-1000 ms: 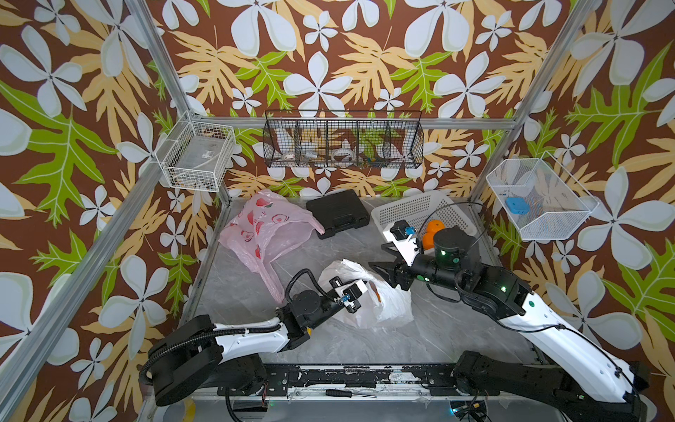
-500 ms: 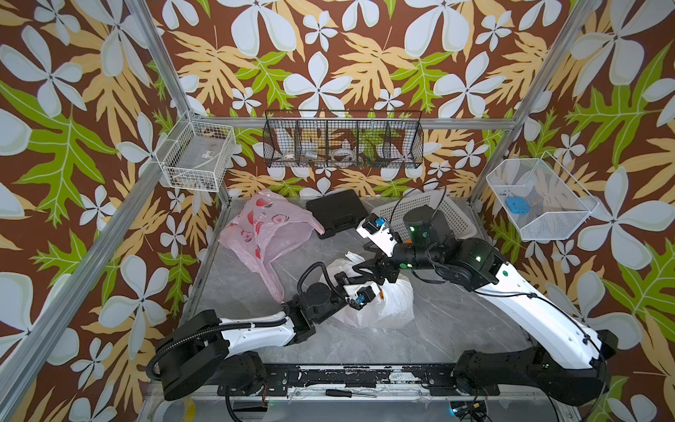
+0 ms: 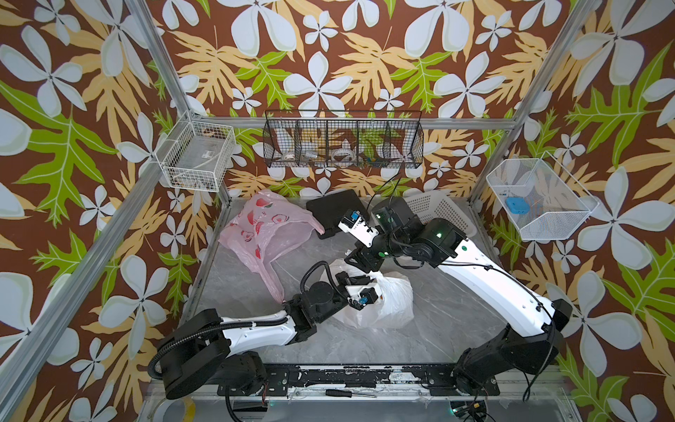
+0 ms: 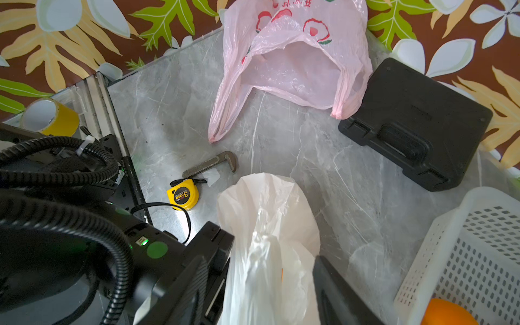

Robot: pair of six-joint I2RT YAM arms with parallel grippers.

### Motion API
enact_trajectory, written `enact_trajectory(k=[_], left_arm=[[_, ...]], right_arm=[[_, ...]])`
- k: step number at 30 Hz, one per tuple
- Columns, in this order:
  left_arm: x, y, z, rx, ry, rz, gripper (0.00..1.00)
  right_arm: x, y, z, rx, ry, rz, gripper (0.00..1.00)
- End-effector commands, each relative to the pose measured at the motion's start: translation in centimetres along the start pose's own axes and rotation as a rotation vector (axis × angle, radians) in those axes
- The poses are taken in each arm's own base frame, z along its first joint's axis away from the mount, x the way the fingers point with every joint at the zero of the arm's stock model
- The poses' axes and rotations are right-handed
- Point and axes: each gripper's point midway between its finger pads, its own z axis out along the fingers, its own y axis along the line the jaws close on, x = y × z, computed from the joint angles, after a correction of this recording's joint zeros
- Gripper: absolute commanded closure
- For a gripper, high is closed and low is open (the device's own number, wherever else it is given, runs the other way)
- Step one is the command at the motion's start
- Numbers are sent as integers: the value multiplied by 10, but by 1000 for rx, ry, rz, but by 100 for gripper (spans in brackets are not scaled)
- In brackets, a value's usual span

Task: Place the oranges into plastic bags & tie knots
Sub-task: Tie the plastic bag at the center of the board.

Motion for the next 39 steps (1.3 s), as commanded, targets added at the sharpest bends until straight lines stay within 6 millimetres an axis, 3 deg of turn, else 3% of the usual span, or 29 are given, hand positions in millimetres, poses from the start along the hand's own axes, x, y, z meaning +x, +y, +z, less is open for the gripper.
enact_trajectory(k=[1,5,14,17,20,29,34,39], left_arm=[[-6,6,-1,-22,-20,4,100],[-5,6,-2,-22,-20,7,100],[-6,9,-7,-27,-16,-21,100],[-11,15,-13,-29,-10,-102,100],[-14,15,-19,12,28,-238,100],[-24,3,-38,174,167,-564,100],[-12,13,-45,114,320,-714,100],[21,38,-57,-87,477,-781,100]], right_arm=[[4,1,2,-4,29,14,42],[5,-1,6,2,42,23,51],[-3,-4,7,10,18,30,100],[-18,-16,-4,60,-88,59,100],[-28,-41,-17,151,-192,124,100],[-34,-81,-43,369,-373,191,100],[-31,-103,-55,456,-431,226,100],[-16,-131,-72,536,-462,284,100]])
